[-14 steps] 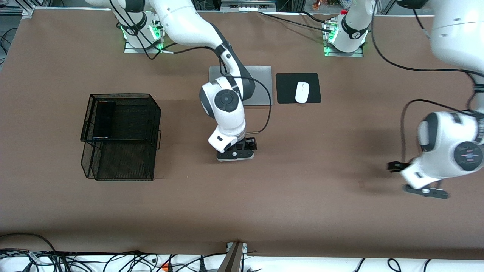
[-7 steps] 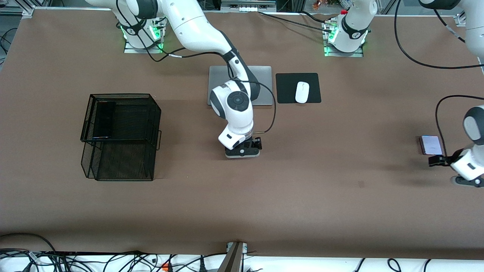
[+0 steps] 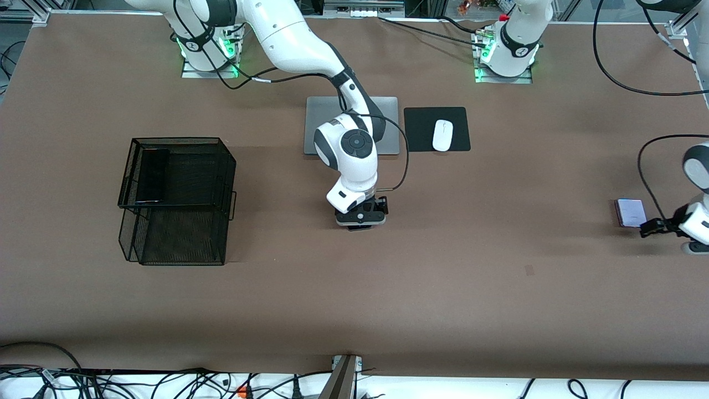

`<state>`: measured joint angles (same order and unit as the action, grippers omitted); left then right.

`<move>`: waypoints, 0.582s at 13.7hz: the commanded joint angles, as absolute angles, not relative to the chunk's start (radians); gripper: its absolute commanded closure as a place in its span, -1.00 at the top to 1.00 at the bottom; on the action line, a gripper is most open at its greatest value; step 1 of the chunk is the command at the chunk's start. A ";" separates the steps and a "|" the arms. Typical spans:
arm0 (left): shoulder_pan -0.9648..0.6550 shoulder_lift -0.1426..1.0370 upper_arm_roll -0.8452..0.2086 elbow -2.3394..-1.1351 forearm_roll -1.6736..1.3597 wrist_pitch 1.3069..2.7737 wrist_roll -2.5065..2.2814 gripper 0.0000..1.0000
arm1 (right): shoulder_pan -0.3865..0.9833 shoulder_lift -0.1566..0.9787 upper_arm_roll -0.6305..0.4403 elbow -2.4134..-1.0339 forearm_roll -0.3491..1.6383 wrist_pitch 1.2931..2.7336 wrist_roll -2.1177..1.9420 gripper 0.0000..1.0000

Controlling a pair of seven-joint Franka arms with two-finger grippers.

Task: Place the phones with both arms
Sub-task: 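Grasp the flip phone with the right gripper while the left gripper grasps the white phone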

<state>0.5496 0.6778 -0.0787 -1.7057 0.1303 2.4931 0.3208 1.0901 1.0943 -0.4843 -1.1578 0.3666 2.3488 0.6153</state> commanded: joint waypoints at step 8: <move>0.577 0.647 -0.091 -1.848 0.093 2.592 0.314 1.00 | 1.104 1.094 -0.491 -1.178 0.270 2.344 0.627 0.99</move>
<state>0.5672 0.6772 -0.0812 -1.8156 0.1024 2.5801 0.2987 1.0938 1.0948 -0.4842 -1.1712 0.2897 2.3471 0.6153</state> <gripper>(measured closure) 0.000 0.000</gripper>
